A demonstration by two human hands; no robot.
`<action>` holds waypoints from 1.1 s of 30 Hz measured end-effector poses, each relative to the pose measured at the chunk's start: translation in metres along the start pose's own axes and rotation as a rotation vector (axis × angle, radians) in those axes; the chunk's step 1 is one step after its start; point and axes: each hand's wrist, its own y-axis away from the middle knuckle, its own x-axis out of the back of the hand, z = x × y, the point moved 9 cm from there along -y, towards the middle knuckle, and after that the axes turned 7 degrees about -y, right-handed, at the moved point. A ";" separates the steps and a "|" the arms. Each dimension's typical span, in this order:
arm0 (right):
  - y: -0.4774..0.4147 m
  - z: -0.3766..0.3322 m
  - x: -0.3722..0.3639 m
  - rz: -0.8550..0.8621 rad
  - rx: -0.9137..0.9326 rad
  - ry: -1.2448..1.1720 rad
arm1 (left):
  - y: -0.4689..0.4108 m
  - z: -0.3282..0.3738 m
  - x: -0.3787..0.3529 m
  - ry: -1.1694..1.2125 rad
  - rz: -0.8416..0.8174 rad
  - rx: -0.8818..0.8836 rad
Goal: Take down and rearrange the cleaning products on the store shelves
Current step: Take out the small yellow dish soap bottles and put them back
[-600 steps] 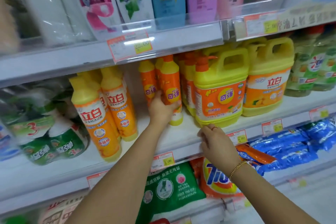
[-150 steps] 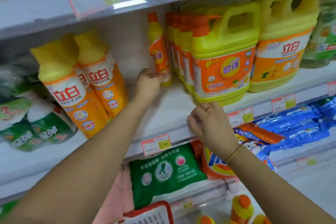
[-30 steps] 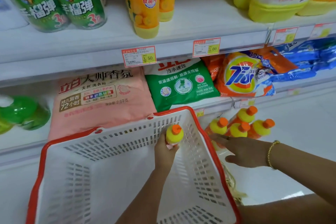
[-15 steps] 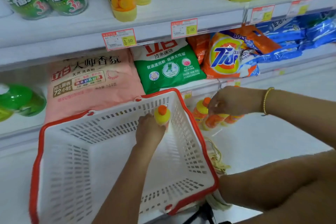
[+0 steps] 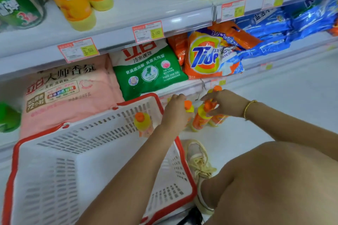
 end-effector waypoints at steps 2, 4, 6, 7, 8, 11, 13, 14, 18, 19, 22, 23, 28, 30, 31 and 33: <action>0.001 0.008 -0.015 0.084 0.026 -0.117 | -0.010 -0.001 -0.022 -0.068 -0.080 0.029; 0.001 0.019 -0.026 0.183 0.023 -0.237 | -0.017 -0.004 -0.032 -0.084 -0.095 0.060; 0.000 0.034 -0.038 0.272 -0.017 -0.343 | -0.023 -0.006 -0.032 -0.074 -0.066 0.073; -0.001 0.041 -0.045 0.303 -0.037 -0.377 | -0.025 -0.008 -0.033 -0.072 -0.066 0.082; -0.003 0.046 -0.051 0.326 -0.050 -0.393 | -0.026 -0.009 -0.035 -0.077 -0.081 0.091; -0.003 0.051 -0.060 0.380 -0.069 -0.420 | -0.029 -0.009 -0.039 -0.107 -0.114 0.114; -0.001 0.051 -0.058 0.411 -0.086 -0.424 | -0.030 -0.009 -0.037 -0.111 -0.095 0.124; 0.002 0.050 -0.055 0.418 -0.089 -0.413 | -0.028 -0.009 -0.035 -0.100 -0.090 0.131; 0.024 0.035 -0.025 0.491 -0.053 -0.360 | -0.014 0.004 -0.010 -0.026 -0.059 0.118; 0.032 0.028 -0.013 0.518 -0.038 -0.360 | -0.009 0.011 0.003 0.005 -0.034 0.098; 0.058 0.002 0.030 0.613 0.010 -0.370 | 0.010 0.037 0.057 0.123 0.032 0.038; 0.068 -0.006 0.045 0.645 0.030 -0.384 | 0.019 0.045 0.079 0.145 0.067 0.015; 0.124 -0.064 0.133 0.886 0.230 -0.490 | 0.071 0.092 0.210 0.197 0.371 -0.158; 0.143 -0.089 0.167 0.993 0.325 -0.523 | 0.091 0.107 0.259 0.231 0.523 -0.236; 0.148 -0.101 0.182 1.031 0.377 -0.547 | 0.099 0.114 0.280 0.236 0.592 -0.276; 0.153 -0.123 0.207 1.095 0.479 -0.564 | 0.106 0.121 0.312 0.228 0.693 -0.331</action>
